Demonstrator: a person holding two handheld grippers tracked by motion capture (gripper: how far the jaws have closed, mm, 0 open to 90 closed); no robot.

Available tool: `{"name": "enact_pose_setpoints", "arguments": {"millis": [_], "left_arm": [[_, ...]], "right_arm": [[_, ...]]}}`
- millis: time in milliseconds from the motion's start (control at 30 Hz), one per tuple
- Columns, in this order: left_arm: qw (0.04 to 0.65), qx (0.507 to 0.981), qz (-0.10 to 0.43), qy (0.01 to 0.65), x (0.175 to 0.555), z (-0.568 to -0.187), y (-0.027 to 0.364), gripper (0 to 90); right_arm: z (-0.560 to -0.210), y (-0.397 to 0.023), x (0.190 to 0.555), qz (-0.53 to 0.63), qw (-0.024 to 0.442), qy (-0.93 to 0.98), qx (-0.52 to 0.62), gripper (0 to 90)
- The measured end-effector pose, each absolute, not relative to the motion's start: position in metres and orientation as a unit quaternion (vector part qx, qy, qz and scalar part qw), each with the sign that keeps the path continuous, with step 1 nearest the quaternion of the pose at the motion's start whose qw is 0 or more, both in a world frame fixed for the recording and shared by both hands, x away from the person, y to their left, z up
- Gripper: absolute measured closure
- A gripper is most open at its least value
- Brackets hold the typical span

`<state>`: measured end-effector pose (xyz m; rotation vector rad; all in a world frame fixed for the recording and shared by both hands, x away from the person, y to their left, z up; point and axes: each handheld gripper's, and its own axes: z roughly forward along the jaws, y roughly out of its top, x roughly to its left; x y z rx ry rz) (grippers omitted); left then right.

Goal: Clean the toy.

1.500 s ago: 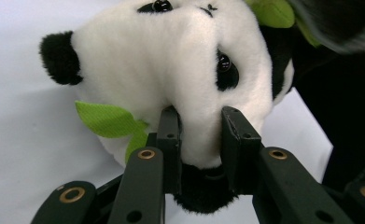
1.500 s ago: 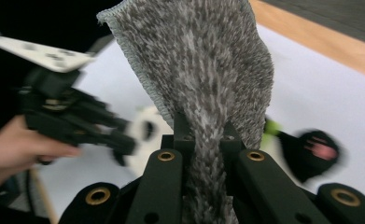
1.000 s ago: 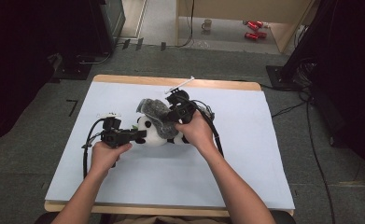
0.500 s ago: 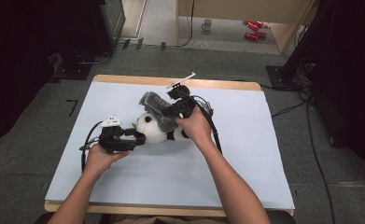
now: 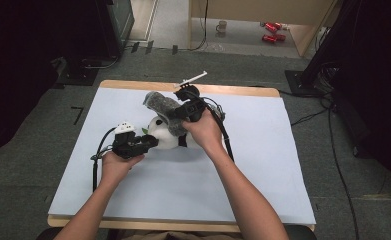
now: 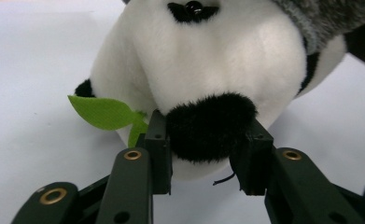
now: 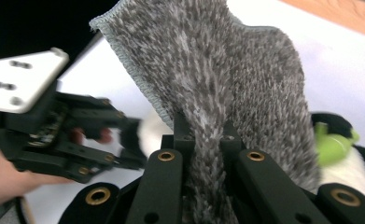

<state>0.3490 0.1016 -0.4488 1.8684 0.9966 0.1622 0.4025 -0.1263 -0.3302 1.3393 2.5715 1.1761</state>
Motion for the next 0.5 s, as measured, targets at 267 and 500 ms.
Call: {"name": "enact_pose_setpoints", "arguments": {"millis": [267, 500], "left_arm": [[0.484, 0.764, 0.058, 0.422, 0.349, -0.447, 0.102, 64.8], [0.487, 0.759, 0.053, 0.429, 0.349, -0.445, 0.102, 64.7]], "right_arm": [[-0.307, -0.100, 0.388, 0.414, -0.022, 0.822, 0.391, 84.3], [-0.348, -0.091, 0.393, 0.382, -0.054, 0.826, 0.412, 84.3]]}}
